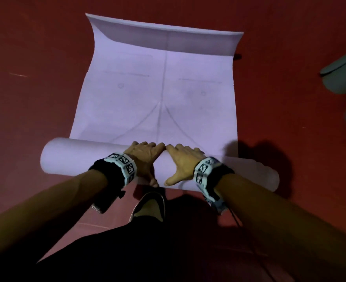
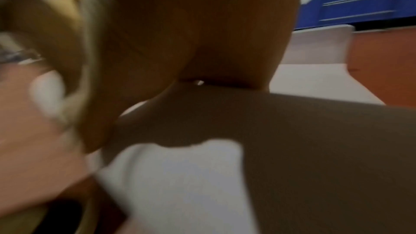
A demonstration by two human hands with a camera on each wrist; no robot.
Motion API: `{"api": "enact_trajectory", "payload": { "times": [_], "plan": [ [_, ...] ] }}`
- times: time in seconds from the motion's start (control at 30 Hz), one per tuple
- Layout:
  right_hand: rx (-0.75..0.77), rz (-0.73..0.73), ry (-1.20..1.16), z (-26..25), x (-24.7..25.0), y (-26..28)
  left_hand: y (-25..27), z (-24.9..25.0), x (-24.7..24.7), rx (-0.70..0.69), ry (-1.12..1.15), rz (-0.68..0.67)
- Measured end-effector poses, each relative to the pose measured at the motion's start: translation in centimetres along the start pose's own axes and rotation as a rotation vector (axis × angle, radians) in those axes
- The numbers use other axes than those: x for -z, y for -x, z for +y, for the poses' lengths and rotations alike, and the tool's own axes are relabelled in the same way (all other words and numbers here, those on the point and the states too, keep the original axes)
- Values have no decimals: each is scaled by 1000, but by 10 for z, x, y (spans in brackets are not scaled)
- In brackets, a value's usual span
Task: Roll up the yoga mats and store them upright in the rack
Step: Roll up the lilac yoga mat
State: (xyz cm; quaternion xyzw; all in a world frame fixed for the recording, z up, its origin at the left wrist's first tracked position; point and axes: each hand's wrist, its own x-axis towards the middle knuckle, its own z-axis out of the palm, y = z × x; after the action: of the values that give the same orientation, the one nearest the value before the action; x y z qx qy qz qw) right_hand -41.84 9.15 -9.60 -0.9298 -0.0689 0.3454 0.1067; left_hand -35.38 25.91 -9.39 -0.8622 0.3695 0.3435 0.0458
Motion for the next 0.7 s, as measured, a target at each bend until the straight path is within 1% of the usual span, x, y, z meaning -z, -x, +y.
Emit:
{"api": "enact_trajectory", "payload": {
  "times": [0.1,0.17,0.23,0.33,0.4,0.47,0.57,0.7],
  "plan": [
    [-43,141,128,-7,-14,8,-8,-3,14,-3,63,-75],
    [-57,183,119,-6,-15,5,-12,-7,18,-17,69,-88],
    [-40,160,73,-2,-7,-3,-10,-10,14,-32,-3,-28],
    [-25,57,-34,9,15,-16,-6,-10,4,-37,-105,72],
    [-31,-13,-76,12,26,-21,-10,-7,6,-9,-126,72],
    [-52,-42,-92,13,31,-22,-18,-8,12,5,-72,41],
    [-54,37,-9,7,25,-15,-25,-15,23,-1,2,9],
    [-56,145,124,-2,6,-8,-30,-19,27,-5,16,-17]
  ]
}}
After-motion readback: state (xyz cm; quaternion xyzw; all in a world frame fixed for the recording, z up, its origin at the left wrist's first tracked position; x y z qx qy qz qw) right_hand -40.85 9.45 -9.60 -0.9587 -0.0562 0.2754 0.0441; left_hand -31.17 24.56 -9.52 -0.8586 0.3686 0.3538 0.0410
